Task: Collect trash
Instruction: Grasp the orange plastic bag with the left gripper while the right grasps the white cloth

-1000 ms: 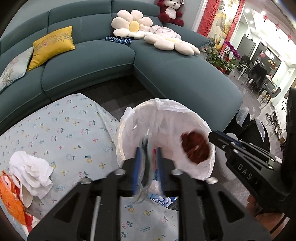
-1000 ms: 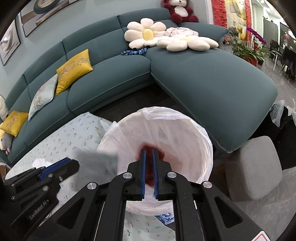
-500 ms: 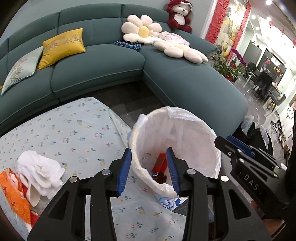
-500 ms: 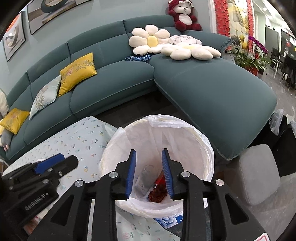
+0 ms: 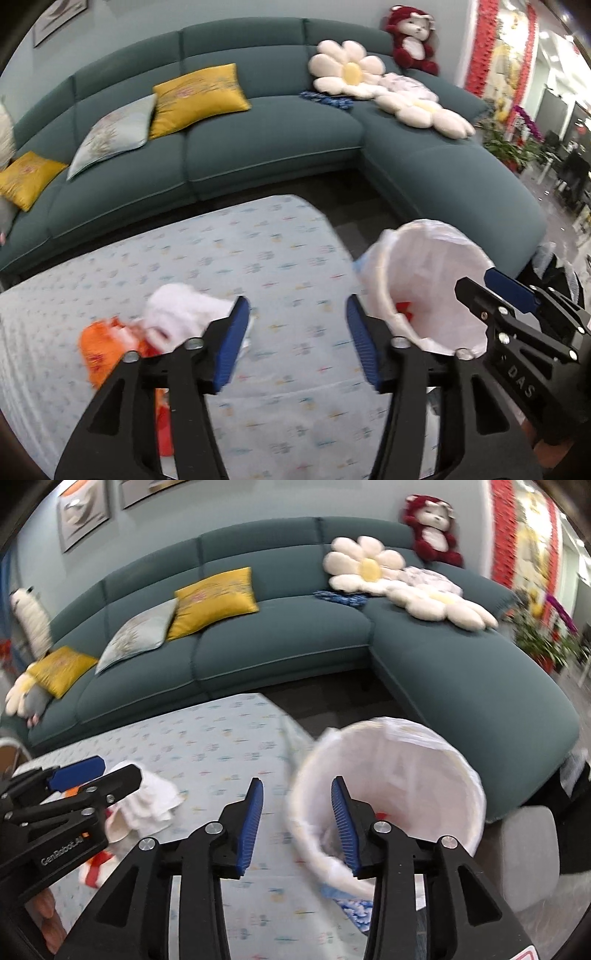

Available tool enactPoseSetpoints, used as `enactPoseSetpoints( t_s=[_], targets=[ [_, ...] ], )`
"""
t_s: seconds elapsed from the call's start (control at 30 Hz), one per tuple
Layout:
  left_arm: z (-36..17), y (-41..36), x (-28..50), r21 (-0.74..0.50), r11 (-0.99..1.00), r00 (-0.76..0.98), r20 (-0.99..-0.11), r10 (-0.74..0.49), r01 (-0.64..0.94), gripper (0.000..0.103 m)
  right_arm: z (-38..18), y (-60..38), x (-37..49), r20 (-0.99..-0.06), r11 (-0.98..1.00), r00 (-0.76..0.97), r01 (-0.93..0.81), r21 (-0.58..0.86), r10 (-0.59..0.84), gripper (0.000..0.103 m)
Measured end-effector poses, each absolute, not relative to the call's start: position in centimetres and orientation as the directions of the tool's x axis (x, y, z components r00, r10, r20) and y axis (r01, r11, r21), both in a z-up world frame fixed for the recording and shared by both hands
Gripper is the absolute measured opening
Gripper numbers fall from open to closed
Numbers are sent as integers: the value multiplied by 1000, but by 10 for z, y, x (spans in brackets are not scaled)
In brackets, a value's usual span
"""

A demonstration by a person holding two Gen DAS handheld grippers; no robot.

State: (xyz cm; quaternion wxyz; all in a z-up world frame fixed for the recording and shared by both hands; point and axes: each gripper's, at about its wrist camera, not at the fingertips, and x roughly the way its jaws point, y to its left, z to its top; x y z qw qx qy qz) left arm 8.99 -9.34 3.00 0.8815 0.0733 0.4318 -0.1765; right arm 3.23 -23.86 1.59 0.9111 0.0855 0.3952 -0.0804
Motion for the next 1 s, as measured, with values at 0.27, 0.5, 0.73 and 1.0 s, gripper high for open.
enactPoseSetpoints(
  t_s=[0.27, 0.5, 0.73, 1.0],
  targets=[
    [20, -8, 95, 20, 974, 551, -827, -110, 224, 70, 16, -170, 49, -747, 995, 664, 83, 50, -18, 44],
    [-4, 68, 109, -7, 997, 468, -883, -44, 82, 75, 7, -114, 66, -772, 999, 634, -17, 38, 39, 49],
    [-33, 119, 126, -90, 995, 357, -931, -74, -30, 78, 0, -82, 77, -795, 998, 603, -54, 43, 67, 49],
    [-62, 133, 136, -172, 983, 278, -949, -149, -59, 78, -6, -59, 88, -810, 997, 582, -68, 37, 70, 49]
  ],
)
